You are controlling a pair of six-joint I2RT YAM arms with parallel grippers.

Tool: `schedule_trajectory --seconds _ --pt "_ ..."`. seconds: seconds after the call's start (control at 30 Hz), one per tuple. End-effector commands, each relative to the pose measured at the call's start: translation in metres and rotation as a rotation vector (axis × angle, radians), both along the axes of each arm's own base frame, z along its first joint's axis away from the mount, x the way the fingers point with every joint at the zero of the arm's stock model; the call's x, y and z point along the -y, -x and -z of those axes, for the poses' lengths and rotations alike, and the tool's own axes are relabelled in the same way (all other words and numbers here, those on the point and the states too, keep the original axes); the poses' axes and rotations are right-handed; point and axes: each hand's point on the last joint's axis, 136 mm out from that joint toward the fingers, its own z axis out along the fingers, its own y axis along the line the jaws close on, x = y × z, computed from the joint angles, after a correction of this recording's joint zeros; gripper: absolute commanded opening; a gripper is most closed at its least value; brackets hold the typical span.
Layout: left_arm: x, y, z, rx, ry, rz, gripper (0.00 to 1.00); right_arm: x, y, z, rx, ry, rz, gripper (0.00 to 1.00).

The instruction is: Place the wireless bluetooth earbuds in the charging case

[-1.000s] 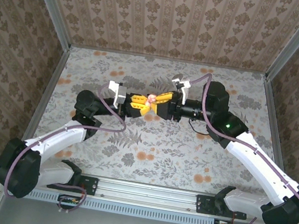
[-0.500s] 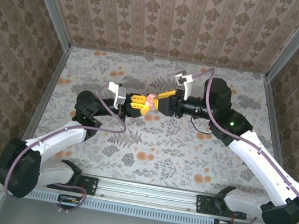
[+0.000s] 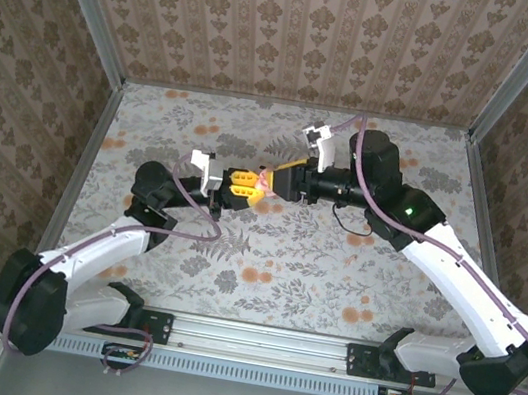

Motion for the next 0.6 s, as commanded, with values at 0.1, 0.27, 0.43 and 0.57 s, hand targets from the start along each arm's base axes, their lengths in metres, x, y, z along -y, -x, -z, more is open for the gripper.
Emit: schedule_trajectory --seconds 0.1,0.27,0.43,0.57 --pt "-0.002 -0.009 0.009 0.021 -0.029 -0.086 0.00 0.026 0.000 -0.021 -0.013 -0.008 0.154 0.48" --pt "-0.003 -0.016 0.017 0.012 -0.057 -0.132 0.00 0.024 0.000 0.011 -0.113 0.036 0.196 0.43" --pt "-0.004 -0.017 0.020 0.007 -0.060 -0.139 0.00 0.008 0.000 0.027 -0.168 0.053 0.174 0.35" --pt "-0.004 -0.014 0.020 0.008 -0.059 -0.134 0.00 0.001 -0.005 0.033 -0.190 0.082 0.165 0.31"
